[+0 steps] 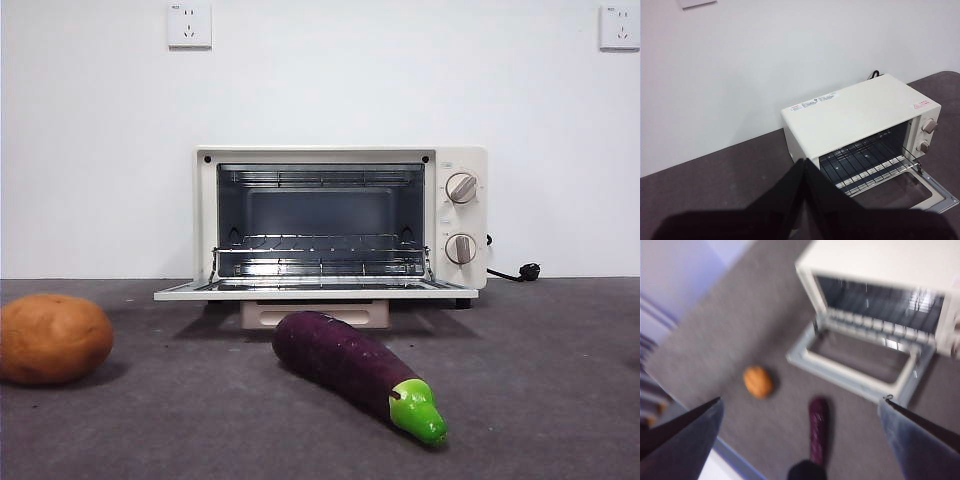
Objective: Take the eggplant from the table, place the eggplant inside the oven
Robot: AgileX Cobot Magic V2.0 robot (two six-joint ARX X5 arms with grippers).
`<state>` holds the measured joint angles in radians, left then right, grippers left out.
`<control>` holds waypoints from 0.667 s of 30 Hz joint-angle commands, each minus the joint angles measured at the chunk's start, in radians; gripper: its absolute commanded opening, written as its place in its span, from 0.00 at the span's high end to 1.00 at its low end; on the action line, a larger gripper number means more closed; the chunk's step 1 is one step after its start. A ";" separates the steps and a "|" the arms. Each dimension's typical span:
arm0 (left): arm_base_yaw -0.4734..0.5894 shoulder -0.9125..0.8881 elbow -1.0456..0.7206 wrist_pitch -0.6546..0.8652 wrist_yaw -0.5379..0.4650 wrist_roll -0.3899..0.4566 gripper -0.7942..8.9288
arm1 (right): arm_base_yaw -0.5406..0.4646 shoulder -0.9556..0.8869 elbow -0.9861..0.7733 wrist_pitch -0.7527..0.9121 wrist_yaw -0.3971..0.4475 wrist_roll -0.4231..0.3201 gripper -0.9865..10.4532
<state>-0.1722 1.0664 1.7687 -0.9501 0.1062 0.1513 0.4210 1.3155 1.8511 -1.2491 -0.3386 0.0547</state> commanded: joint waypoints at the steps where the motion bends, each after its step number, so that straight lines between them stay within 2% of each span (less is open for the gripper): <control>1: 0.003 -0.011 -0.005 0.006 -0.003 0.013 0.92 | 0.056 0.049 0.002 -0.042 0.083 -0.037 0.31; 4: 0.003 -0.011 -0.005 0.005 -0.002 0.014 0.92 | 0.112 0.112 0.001 -0.071 0.138 -0.039 0.31; 13: 0.003 -0.013 -0.005 0.000 -0.003 0.018 0.92 | 0.240 0.332 -0.043 -0.117 0.183 -0.053 0.31; 20: 0.003 -0.015 -0.005 -0.003 -0.003 0.028 0.92 | 0.294 0.403 -0.266 0.047 0.182 -0.046 0.31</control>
<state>-0.1722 1.0569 1.7687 -0.9569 0.1062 0.1650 0.7094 1.7142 1.6138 -1.2137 -0.1566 0.0082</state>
